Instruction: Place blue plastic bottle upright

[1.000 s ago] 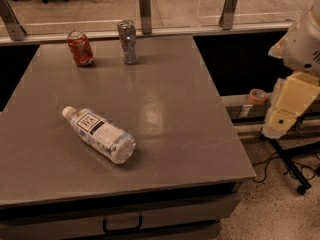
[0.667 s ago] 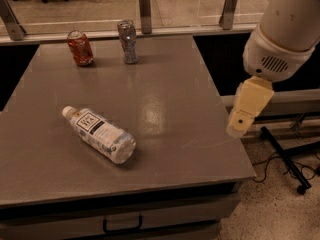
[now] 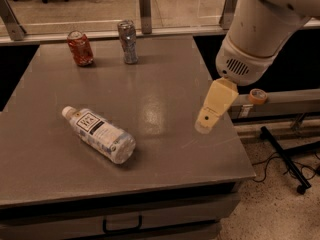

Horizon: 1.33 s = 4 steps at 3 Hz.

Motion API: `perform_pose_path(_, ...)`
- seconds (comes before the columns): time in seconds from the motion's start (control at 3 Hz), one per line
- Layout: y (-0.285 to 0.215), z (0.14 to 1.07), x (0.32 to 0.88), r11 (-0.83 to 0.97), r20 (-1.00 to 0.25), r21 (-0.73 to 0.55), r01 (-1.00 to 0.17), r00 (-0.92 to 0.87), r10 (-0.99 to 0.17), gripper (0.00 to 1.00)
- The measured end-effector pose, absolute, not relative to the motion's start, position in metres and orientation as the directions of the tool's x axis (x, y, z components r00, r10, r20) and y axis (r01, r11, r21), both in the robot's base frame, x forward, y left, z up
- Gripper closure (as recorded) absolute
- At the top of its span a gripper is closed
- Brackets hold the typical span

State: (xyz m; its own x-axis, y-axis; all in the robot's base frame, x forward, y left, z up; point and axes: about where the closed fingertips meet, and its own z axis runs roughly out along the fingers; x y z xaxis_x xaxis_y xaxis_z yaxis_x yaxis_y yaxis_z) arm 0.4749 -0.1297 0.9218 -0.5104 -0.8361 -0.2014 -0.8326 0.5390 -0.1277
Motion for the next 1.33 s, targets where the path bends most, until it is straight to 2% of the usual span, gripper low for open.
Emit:
perform_pose_path(0.33,-0.128,0.924,0.475,0.519,-0.215,-0.119,-0.847,-0.488,-0.846,0.0)
perform_pose_path(0.67,-0.086,0.924,0.467,0.465,-0.19,-0.068,-0.883,-0.446,-0.875,0.0)
perform_pose_path(1.33,0.007,0.909,0.46,0.531,-0.17,-0.023,-0.847,-0.52,-0.837,0.0)
